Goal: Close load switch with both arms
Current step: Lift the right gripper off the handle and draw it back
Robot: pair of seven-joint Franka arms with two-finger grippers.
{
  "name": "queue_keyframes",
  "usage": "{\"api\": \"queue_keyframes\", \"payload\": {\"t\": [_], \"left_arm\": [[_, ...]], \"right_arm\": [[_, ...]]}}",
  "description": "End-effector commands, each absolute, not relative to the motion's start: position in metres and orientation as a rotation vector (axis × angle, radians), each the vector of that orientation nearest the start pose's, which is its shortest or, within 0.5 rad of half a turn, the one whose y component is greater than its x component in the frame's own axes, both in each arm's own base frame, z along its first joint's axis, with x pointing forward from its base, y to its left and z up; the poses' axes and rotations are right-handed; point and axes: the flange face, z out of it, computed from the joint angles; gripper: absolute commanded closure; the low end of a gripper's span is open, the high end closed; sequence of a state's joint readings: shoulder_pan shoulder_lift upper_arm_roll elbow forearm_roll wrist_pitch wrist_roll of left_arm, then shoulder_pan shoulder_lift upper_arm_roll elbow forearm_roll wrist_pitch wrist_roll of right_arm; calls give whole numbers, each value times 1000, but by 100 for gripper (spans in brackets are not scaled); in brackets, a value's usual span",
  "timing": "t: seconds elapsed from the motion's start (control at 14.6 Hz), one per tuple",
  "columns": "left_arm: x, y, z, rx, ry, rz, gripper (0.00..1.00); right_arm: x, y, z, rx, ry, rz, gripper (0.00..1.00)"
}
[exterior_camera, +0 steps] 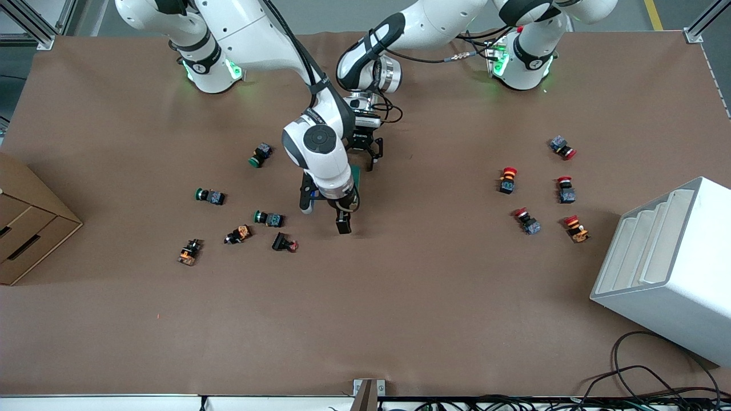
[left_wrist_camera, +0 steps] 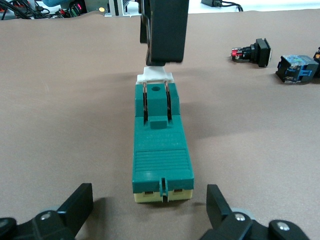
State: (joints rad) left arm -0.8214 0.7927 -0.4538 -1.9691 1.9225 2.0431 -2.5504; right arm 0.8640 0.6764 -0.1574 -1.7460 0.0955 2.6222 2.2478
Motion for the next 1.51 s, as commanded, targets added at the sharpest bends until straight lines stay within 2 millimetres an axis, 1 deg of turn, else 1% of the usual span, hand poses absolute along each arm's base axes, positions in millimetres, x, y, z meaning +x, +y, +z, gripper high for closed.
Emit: {"api": "queue_keyframes", "payload": {"t": [0.0, 0.14, 0.21, 0.27, 0.34, 0.41, 0.48, 0.55, 0.62, 0.75, 0.82, 0.89, 0.96, 1.03, 1.1, 1.24, 1.3, 1.37, 1.44], "left_arm": [[216, -535, 84, -2815, 211, -1580, 0], [216, -535, 84, -2812, 215, -1578, 0], [217, -535, 87, -2810, 215, -1583, 0], [220, -535, 90, -2807, 206, -1586, 0], [221, -536, 93, -2804, 207, -1590, 0], [222, -537, 97, -2802, 201, -1588, 0], [223, -538, 101, -2804, 179, -1584, 0], [222, -540, 105, -2808, 147, -1570, 0], [224, -541, 113, -2808, 116, -1560, 0], [226, -545, 134, -2801, 72, -1509, 0], [223, -550, 146, -2801, 68, -1475, 0], [223, -555, 160, -2805, 56, -1447, 0], [227, -559, 173, -2820, 26, -1418, 0], [235, -563, 191, -2841, 2, -1400, 0], [245, -562, 209, -2852, -11, -1372, 0], [265, -566, 253, -2889, -46, -1282, 0], [282, -566, 280, -2897, -102, -1222, 0], [298, -566, 304, -2909, -141, -1164, 0], [316, -566, 330, -2932, -180, -1081, 0]], "right_arm": [[543, 451, 235, -2116, 2089, -82, 0], [567, 446, 269, -2144, 2124, -54, 0], [579, 439, 285, -2183, 2126, -44, 0], [587, 429, 294, -2249, 2109, -30, 0], [595, 415, 304, -2329, 2054, -19, 0], [606, 391, 328, -2415, 1954, -13, 0], [611, 371, 341, -2530, 1833, 5, 0], [615, 347, 352, -2679, 1689, 52, 0], [622, 320, 366, -2786, 1542, 91, 0], [634, 263, 387, -2921, 1303, 167, 0], [639, 238, 399, -2970, 1173, 191, 0], [643, 206, 408, -3021, 1018, 229, 0], [647, 174, 417, -3052, 878, 251, 0], [650, 143, 425, -3075, 730, 272, 0], [652, 111, 434, -3092, 575, 286, 0], [650, 63, 454, -3110, 306, 291, 0], [649, 42, 467, -3109, 228, 273, 0], [646, 18, 481, -3108, 201, 250, 0], [642, 3, 492, -3118, 185, 242, 0]]}}
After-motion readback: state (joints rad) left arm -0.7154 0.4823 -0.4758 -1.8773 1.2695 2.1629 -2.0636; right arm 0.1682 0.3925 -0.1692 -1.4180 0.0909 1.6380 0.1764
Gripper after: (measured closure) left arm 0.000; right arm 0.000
